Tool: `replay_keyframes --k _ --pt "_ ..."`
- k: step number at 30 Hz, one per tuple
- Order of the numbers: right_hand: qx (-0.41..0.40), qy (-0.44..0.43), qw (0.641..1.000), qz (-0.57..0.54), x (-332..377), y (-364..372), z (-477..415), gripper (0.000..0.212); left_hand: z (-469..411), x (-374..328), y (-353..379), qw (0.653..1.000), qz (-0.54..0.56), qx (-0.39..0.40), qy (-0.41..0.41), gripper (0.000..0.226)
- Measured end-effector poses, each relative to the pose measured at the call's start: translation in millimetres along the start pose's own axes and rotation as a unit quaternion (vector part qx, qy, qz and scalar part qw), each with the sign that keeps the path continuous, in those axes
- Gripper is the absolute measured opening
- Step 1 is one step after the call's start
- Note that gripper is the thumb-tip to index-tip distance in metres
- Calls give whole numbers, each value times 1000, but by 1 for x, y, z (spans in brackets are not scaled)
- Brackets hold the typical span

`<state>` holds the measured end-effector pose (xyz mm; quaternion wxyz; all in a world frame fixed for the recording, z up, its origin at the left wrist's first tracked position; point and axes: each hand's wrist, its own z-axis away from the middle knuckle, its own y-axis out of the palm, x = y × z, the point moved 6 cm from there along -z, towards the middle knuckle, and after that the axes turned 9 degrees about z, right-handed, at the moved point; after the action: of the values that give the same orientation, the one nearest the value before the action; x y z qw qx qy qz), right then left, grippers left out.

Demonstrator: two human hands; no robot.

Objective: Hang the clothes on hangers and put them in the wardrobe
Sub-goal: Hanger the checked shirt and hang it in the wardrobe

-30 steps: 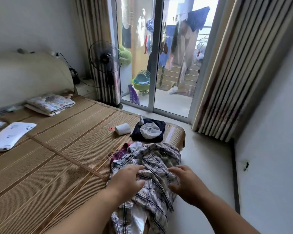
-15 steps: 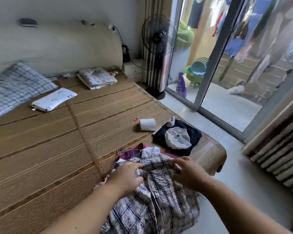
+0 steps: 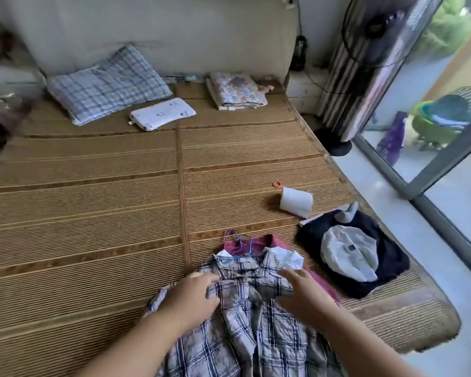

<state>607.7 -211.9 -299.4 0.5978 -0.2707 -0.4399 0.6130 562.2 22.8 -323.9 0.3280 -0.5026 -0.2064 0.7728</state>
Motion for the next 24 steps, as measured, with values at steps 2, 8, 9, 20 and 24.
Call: replay_keyframes --k 2,8,9,20,24 --pt "21 6 1000 3 -12 16 -35 70 -34 7 11 1000 -17 3 -11 56" --pt "25 46 999 -10 -47 67 -130 76 -120 16 68 996 -61 69 -3 54" --pt "21 44 999 -8 -50 75 -144 75 -133 19 76 995 -64 75 -3 54" --pt "15 -29 999 14 -56 138 -301 91 -231 71 135 996 -54 36 -62 59" --pt "66 -34 994 77 -71 161 -347 114 -247 86 157 996 -39 9 -76 54"
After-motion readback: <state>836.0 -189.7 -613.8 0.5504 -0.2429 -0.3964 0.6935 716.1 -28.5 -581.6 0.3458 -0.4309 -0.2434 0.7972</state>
